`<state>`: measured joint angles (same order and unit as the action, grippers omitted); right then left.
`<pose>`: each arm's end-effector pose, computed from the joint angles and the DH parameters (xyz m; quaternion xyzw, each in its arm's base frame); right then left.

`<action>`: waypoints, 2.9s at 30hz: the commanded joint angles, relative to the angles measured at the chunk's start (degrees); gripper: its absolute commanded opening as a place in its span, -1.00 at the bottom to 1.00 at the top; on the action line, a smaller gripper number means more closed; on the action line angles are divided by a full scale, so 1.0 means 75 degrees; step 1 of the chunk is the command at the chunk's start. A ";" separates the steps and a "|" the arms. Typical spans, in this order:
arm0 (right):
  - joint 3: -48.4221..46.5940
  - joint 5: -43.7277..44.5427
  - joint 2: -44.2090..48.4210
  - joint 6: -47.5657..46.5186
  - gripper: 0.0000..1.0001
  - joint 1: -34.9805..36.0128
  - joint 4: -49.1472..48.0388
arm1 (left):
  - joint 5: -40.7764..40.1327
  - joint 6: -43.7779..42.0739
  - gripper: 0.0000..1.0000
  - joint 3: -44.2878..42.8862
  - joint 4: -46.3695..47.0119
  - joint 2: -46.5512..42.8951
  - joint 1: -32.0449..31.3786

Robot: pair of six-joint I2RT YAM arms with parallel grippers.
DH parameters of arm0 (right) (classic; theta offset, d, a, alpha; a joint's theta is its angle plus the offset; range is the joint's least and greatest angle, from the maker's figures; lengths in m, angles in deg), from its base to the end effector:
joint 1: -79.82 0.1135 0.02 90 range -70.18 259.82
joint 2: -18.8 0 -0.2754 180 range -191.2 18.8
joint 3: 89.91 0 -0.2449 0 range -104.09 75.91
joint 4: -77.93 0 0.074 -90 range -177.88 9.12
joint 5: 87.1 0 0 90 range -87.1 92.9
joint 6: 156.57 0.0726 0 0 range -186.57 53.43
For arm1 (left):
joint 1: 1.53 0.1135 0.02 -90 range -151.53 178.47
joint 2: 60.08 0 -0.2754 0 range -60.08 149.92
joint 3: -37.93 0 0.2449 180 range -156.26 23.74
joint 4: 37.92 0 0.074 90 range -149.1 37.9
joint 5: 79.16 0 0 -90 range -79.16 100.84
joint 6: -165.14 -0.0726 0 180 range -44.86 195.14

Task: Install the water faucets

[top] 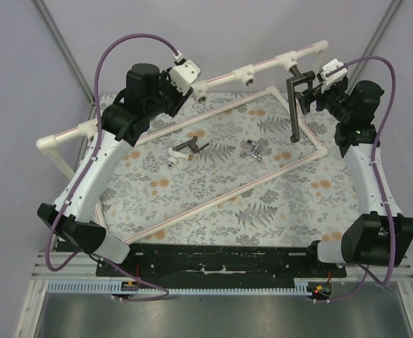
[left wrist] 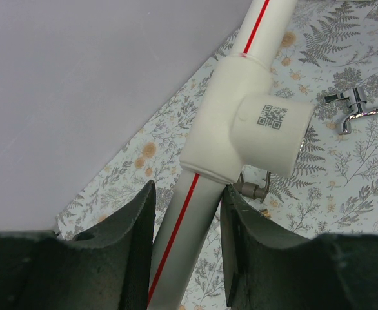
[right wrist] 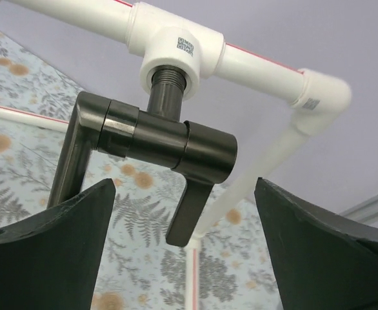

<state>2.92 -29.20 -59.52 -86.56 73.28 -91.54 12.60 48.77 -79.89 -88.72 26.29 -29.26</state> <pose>0.3438 -0.0006 0.4169 -0.2720 0.6621 0.0394 0.6972 0.3086 -0.1647 0.4676 0.3789 0.7225 -0.0194 0.5780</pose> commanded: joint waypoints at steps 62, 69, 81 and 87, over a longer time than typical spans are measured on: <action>0.1587 0.2721 -0.1194 1.6916 0.47 0.0510 -0.4842 | -0.0680 0.1536 -0.96 0.0564 0.0699 -0.0547 0.0205; 0.2219 0.2417 -0.0609 1.6144 0.61 0.0124 -0.5324 | -0.0738 0.1500 -0.96 0.0564 0.0688 -0.0559 0.0205; 0.3251 0.2076 0.1008 1.3357 0.63 -0.0556 -0.4156 | -0.0656 0.1489 -0.96 0.0529 0.0676 -0.0500 0.0205; 0.2130 0.2753 0.2168 0.8967 0.64 -0.0733 -0.0236 | -0.0680 0.1453 -0.96 0.0529 0.0688 -0.0523 0.0205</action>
<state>26.46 -13.81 -48.77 7.76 68.16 -114.58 14.02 49.60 -76.13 -84.72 24.15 -28.99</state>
